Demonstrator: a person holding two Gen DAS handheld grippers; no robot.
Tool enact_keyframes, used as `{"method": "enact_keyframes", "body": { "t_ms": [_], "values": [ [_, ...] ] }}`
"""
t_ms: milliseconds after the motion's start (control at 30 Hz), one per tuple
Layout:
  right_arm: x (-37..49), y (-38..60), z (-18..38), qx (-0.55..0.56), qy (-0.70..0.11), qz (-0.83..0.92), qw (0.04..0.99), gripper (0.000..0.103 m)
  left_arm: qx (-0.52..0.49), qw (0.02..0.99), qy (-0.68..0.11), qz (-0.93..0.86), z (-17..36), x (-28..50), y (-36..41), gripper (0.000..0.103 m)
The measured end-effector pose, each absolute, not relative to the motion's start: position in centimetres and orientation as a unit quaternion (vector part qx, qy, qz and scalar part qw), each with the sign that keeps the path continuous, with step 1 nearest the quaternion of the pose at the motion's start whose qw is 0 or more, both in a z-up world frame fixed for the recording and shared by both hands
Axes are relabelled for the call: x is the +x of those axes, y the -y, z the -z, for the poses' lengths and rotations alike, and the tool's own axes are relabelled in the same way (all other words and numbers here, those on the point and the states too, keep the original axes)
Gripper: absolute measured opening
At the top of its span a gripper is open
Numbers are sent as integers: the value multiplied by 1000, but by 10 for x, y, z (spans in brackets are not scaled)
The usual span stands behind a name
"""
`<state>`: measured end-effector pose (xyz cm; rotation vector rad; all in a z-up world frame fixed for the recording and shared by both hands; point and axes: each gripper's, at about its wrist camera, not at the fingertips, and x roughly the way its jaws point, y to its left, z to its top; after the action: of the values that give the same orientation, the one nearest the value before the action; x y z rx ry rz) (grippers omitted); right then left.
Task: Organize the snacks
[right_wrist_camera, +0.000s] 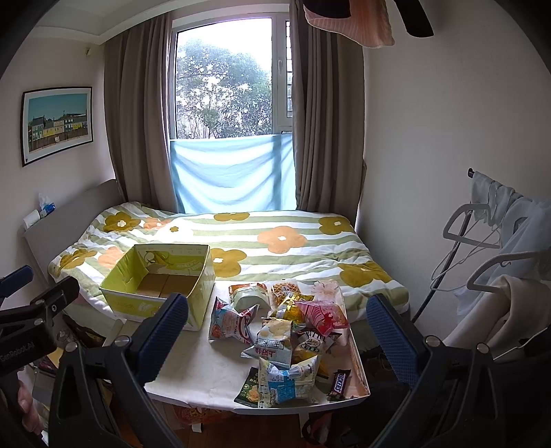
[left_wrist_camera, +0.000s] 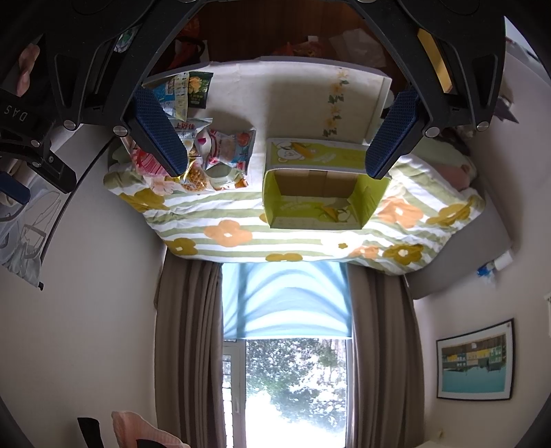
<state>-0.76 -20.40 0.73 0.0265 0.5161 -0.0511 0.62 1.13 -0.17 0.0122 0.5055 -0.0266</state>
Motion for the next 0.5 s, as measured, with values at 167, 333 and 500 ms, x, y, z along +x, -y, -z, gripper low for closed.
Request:
{"method": "enact_keyframes", "body": {
  "t_ms": [167, 333, 500],
  "values": [
    [-7, 203, -7, 12, -257, 25, 966, 103, 6, 968, -250, 13, 2, 6, -11, 103],
    [-7, 202, -6, 12, -256, 25, 966, 103, 6, 968, -250, 13, 2, 6, -10, 103],
    [-7, 203, -6, 12, -256, 25, 966, 103, 6, 968, -250, 12, 3, 6, -10, 103]
  ]
}}
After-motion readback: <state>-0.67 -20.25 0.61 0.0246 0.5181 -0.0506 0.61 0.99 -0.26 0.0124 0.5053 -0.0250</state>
